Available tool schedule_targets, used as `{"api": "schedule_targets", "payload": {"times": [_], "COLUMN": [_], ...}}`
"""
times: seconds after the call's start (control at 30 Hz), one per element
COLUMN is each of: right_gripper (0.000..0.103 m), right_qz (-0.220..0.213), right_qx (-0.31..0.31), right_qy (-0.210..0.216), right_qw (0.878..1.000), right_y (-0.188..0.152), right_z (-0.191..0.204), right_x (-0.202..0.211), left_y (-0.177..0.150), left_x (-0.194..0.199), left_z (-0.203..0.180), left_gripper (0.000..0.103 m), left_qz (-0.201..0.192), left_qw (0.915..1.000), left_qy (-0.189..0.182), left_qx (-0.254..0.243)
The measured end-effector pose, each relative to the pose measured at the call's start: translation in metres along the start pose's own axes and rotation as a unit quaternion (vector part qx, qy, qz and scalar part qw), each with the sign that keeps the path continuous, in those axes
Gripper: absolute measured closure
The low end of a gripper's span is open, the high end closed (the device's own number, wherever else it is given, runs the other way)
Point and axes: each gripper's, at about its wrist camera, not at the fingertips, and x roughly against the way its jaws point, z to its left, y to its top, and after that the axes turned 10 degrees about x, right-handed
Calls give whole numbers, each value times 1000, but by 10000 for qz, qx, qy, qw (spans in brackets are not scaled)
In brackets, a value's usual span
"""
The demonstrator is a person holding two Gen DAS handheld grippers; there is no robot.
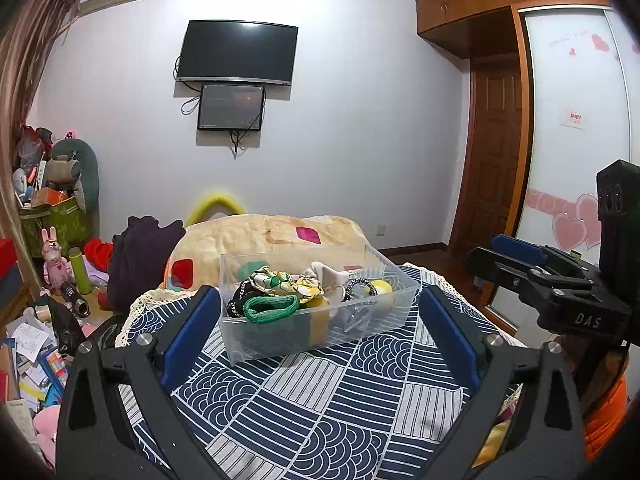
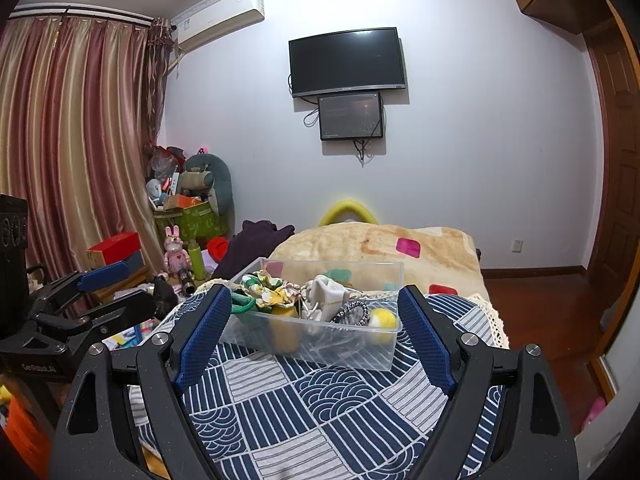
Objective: Organize soft objects
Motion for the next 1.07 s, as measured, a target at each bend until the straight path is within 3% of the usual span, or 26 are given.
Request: {"api": "schedule_targets", "payload": {"times": [1.07], "right_gripper": [19], "right_qz": [38], "right_qx": [-7], "right_qy": [8], "right_qw": [10000], "right_y": [-3], "right_z": [2], "right_x": [0], "left_y": [-5], "left_x": [-5], "left_z": [-4], "left_gripper": [0], "left_qz": [15], "left_qw": [9999], "left_qy": [106], "left_qx": [-30]}}
